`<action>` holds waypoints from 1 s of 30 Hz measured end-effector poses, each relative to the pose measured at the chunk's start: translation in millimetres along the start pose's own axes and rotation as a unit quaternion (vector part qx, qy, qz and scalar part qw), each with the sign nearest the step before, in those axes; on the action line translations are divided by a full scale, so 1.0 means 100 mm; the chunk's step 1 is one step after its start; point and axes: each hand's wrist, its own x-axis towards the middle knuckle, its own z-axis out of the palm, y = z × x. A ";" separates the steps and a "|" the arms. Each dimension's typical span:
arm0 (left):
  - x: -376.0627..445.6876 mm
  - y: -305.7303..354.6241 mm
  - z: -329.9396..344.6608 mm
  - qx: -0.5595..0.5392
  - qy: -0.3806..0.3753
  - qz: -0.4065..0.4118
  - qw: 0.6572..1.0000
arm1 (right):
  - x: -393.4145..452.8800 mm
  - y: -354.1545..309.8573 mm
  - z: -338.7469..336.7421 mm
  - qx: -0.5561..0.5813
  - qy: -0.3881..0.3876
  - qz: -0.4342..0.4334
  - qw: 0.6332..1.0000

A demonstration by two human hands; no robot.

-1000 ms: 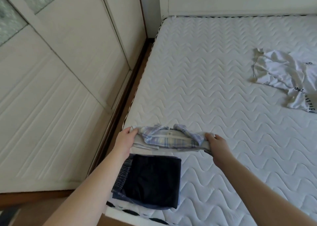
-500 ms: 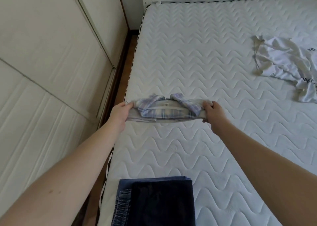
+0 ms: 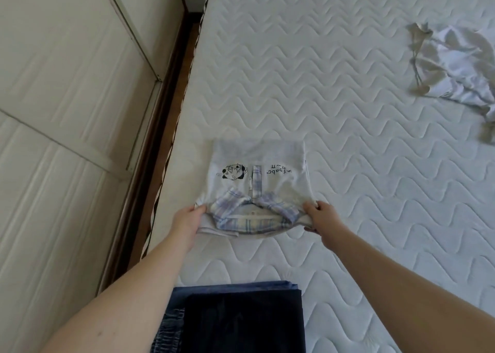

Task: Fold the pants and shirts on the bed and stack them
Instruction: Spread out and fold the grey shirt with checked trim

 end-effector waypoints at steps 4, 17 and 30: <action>0.00 -0.51 -0.08 0.040 0.014 -0.035 0.999 | -0.02 0.50 0.00 0.002 -0.001 0.055 0.998; -0.03 -1.19 -0.14 0.248 0.053 -0.016 0.967 | 0.01 1.43 0.01 -0.098 0.025 0.082 0.991; -0.71 -1.15 -0.46 0.390 0.064 0.061 0.917 | -0.76 1.45 -0.25 -0.158 0.048 0.043 0.985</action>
